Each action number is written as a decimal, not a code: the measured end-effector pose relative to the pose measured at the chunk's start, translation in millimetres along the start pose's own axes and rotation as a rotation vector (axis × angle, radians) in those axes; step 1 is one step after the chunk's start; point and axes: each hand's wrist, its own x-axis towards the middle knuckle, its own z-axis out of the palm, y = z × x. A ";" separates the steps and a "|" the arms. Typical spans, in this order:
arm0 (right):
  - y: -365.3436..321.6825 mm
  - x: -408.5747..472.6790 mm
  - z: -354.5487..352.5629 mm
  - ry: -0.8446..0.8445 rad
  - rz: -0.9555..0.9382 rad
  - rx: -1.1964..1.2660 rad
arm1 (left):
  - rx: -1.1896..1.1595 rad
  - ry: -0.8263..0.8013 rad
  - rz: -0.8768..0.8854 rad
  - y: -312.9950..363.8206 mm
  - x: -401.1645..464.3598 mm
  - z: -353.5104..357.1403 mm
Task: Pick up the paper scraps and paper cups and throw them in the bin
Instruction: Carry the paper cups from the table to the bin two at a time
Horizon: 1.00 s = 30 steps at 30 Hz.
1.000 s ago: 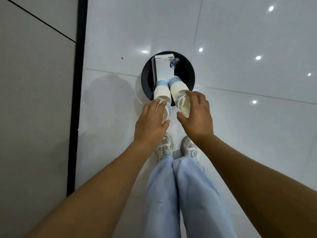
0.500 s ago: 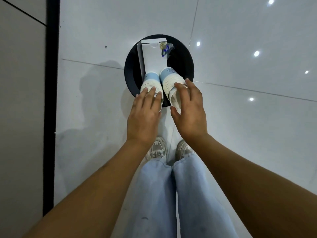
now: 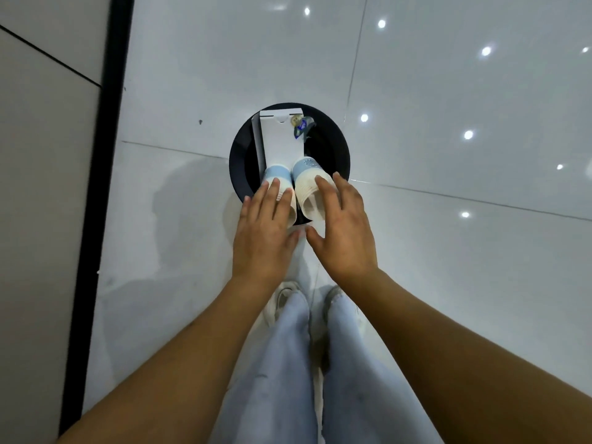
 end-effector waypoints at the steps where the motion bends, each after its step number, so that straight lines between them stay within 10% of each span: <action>1: -2.9 -8.2 -14.2 -0.003 0.009 0.000 | 0.007 -0.021 -0.007 4.7 -5.8 -13.6; 18: -69.2 -206.7 -316.8 -0.037 0.368 0.040 | 0.233 -0.229 0.377 203.9 -102.4 -291.3; 30: 36.0 -305.0 -480.3 0.171 0.667 0.152 | 0.422 -0.352 0.762 425.0 -124.9 -348.8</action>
